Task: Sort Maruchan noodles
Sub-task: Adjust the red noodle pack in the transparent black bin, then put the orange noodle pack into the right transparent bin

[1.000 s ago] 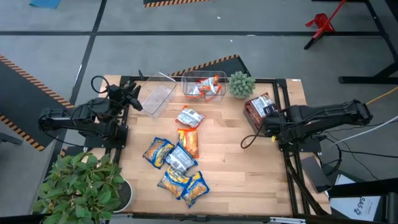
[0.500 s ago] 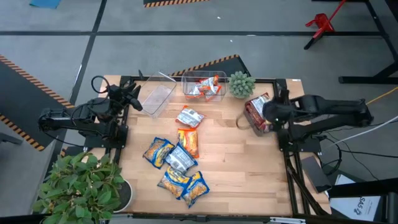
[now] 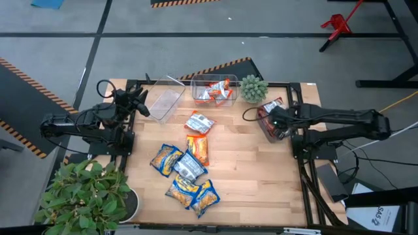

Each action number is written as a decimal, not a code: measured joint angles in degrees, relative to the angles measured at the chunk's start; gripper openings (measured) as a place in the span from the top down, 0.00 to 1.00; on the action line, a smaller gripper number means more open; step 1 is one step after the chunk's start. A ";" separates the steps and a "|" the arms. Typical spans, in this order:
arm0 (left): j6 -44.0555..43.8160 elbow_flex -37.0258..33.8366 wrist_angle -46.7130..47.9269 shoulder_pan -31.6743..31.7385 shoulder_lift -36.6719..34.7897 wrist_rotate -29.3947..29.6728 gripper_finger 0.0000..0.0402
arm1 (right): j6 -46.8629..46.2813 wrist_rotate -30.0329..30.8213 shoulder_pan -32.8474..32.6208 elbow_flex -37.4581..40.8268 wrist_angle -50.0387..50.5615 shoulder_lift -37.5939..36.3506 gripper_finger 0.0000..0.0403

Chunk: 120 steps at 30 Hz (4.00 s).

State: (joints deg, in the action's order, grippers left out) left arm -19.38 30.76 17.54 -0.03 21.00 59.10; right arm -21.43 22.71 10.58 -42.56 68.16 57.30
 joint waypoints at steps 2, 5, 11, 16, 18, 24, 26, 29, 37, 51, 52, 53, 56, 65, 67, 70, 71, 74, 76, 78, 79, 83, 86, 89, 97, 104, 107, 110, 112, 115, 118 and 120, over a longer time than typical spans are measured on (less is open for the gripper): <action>0.00 0.00 0.00 0.02 0.00 0.01 0.68 | 0.02 -2.94 -0.04 0.03 0.62 0.46 0.63; 0.00 0.00 0.02 0.01 0.01 0.01 0.68 | 0.00 -8.54 -0.04 -0.93 1.50 0.59 0.63; 0.39 0.00 0.02 0.00 -0.01 -0.01 0.68 | 0.20 -12.05 -0.06 -6.34 5.56 0.61 0.63; 0.38 0.00 0.02 0.02 -0.01 -0.01 0.68 | 0.22 -9.00 -0.06 -12.84 6.51 0.61 0.63; 0.15 0.00 0.02 0.00 0.00 -0.13 0.68 | 0.28 -10.21 -0.06 -15.04 2.43 0.59 0.63; -0.07 0.00 0.02 -0.01 -0.01 -2.93 0.68 | 3.68 -22.62 -0.15 -14.80 -25.82 1.88 0.63; -0.09 0.00 0.02 0.01 0.00 -4.38 0.68 | 3.81 -23.44 -0.15 -14.02 -32.21 4.08 0.63; -0.16 0.00 0.01 0.00 0.00 -6.63 0.68 | 5.58 -23.86 -0.12 -13.93 -39.24 9.10 0.62; -0.14 0.00 0.02 -0.01 0.00 -9.15 0.68 | 10.04 -27.88 -0.10 -13.89 -55.99 25.49 0.44; -1.40 0.00 -0.19 -0.01 -0.01 -8.98 0.68 | -2.25 -20.43 -0.06 -15.29 -78.62 43.54 0.32; -1.55 0.00 -0.18 -0.01 -0.01 -8.88 0.68 | -2.25 -20.28 -0.06 -16.08 -78.66 44.24 0.33; -1.55 0.00 -0.16 -0.01 0.01 -8.87 0.68 | -2.22 -20.23 -0.05 -16.79 -78.71 44.85 0.34; -1.57 0.00 -0.05 -0.01 0.01 -8.88 0.68 | -1.62 -19.77 -0.04 -19.23 -78.71 46.59 0.34; -0.72 0.00 -0.02 0.02 0.01 -8.49 0.68 | 0.40 -17.94 -0.06 -22.71 -77.91 48.41 0.34; 0.28 0.00 -0.04 0.00 0.01 -8.04 0.68 | 0.42 -17.50 -0.06 -22.71 -77.51 48.41 0.34; 0.44 0.00 -0.02 -0.01 -0.01 -6.79 0.68 | 0.68 -17.26 -0.06 -22.69 -77.59 48.41 0.34; 0.44 0.00 -0.04 0.01 -0.01 -6.30 0.68 | 0.70 -17.26 -0.06 -22.69 -77.79 48.41 0.34; 0.01 0.00 -0.12 0.02 0.00 -5.65 0.68 | 0.68 -17.28 -0.06 -22.69 -78.67 48.41 0.34; -0.02 0.00 -0.30 -0.01 0.01 -5.67 0.68 | 0.46 -17.28 -0.06 -22.69 -79.03 48.41 0.34; -0.06 0.00 -0.42 0.02 0.01 -5.67 0.68 | 0.41 -17.31 -0.06 -22.69 -79.03 48.41 0.34; -0.20 0.00 -0.40 0.01 0.01 -5.67 0.68 | 0.39 -17.49 -0.06 -22.69 -79.03 48.41 0.34; -1.29 0.00 -0.40 0.02 0.01 -5.72 0.68 | -0.17 -17.33 -0.06 -22.69 -78.64 48.41 0.34; -1.33 0.00 -0.39 -0.01 0.01 -6.18 0.68 | -1.06 -16.59 -0.06 -22.69 -78.24 48.41 0.34; -1.50 0.00 -0.37 0.00 0.00 -6.19 0.68 | -0.98 -15.68 -0.06 -22.69 -77.84 48.41 0.34; -1.51 0.00 -0.02 -0.01 0.01 -6.24 0.68 | -0.83 -15.73 -0.06 -22.64 -75.99 49.68 0.34; -1.51 0.02 0.00 -0.01 0.01 -6.26 0.68 | -1.38 -15.59 -0.06 -22.58 -76.45 52.39 0.34; -1.51 0.00 0.00 0.01 0.00 -6.26 0.68 | -1.27 -15.34 0.31 -22.58 -76.02 52.58 0.34; -1.51 0.00 0.02 0.02 -0.01 -6.26 0.68 | -1.01 -13.91 0.47 -22.58 -75.56 52.58 0.34; -1.51 0.02 0.00 -0.01 0.01 -6.26 0.68 | -0.54 -12.63 0.84 -22.58 -75.49 52.58 0.34; -1.51 0.00 0.00 -0.01 -0.01 -6.26 0.68 | -0.67 -14.55 1.87 -22.58 -75.57 52.58 0.34; -1.51 0.00 0.00 0.01 0.01 -6.26 0.68 | -1.11 -16.99 2.70 -22.58 -75.02 52.69 0.34; -1.50 0.00 0.01 0.00 -0.01 -6.26 0.68 | -1.26 -17.28 2.78 -22.61 -74.41 53.24 0.32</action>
State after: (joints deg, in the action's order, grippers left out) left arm -20.87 30.76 17.55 -0.02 20.99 52.84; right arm -22.70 5.43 13.36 -65.17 -6.25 110.54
